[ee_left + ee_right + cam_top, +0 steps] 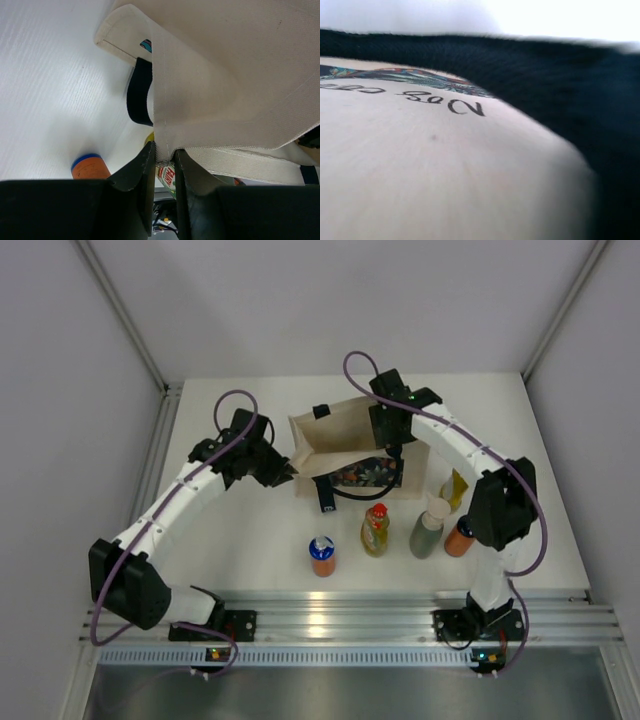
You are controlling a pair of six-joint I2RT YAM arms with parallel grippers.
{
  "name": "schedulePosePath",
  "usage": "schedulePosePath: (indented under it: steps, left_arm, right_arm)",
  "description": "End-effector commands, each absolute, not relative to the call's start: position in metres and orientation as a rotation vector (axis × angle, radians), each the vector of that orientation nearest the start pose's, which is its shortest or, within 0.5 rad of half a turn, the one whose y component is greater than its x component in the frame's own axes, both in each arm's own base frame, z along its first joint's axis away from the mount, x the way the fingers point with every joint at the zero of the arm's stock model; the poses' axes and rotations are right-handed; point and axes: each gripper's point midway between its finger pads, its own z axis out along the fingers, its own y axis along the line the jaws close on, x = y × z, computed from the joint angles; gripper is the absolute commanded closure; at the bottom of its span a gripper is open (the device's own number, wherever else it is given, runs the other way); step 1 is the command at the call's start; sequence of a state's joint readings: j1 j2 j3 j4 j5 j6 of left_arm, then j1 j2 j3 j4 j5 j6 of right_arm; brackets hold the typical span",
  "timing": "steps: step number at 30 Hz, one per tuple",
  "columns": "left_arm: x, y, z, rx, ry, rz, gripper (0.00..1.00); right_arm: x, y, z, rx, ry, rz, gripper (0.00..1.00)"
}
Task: Take the personal care products out of the canvas bag
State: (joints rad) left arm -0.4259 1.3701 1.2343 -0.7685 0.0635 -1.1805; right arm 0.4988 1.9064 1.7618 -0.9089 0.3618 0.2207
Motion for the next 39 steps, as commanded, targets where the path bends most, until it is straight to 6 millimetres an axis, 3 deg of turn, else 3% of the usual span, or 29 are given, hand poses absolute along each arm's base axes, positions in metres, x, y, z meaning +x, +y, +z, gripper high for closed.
schedulePosePath:
  steps: [1,4,7,8,9,12,19,22,31,39]
  left_arm:
    - [0.311,-0.193,0.216,-0.952,2.388,-0.780,1.00]
    - [0.310,-0.192,0.216,-0.954,2.387,-0.779,1.00]
    - [0.310,-0.189,0.216,-0.960,2.380,-0.776,1.00]
    - [0.311,-0.188,0.216,-0.961,2.378,-0.776,1.00]
    - [0.311,-0.187,0.216,-0.965,2.378,-0.776,1.00]
    - [0.311,-0.186,0.216,-0.968,2.375,-0.776,1.00]
    - [0.311,-0.185,0.214,-0.981,2.374,-0.768,1.00]
    - [0.312,-0.185,0.214,-0.983,2.371,-0.766,1.00]
    - [0.311,-0.184,0.214,-0.992,2.367,-0.766,1.00]
    - [0.311,-0.184,0.217,-0.997,2.360,-0.773,1.00]
  right_arm:
    - [0.422,0.167,0.131,-0.194,2.556,-0.132,0.34]
    - [0.425,0.168,0.127,-0.178,2.553,-0.105,0.38]
    - [0.428,0.168,0.130,-0.156,2.539,-0.084,0.53]
    - [0.429,0.167,0.132,-0.144,2.534,-0.078,0.62]
    - [0.430,0.167,0.134,-0.141,2.526,-0.074,0.81]
    - [0.432,0.172,0.148,-0.136,2.491,-0.029,1.00]
    - [0.428,0.183,0.206,-0.140,2.368,0.125,1.00]
    - [0.422,0.192,0.220,-0.161,2.346,0.201,1.00]
    - [0.409,0.205,0.255,-0.224,2.275,0.345,1.00]
    - [0.405,0.213,0.267,-0.282,2.241,0.397,1.00]
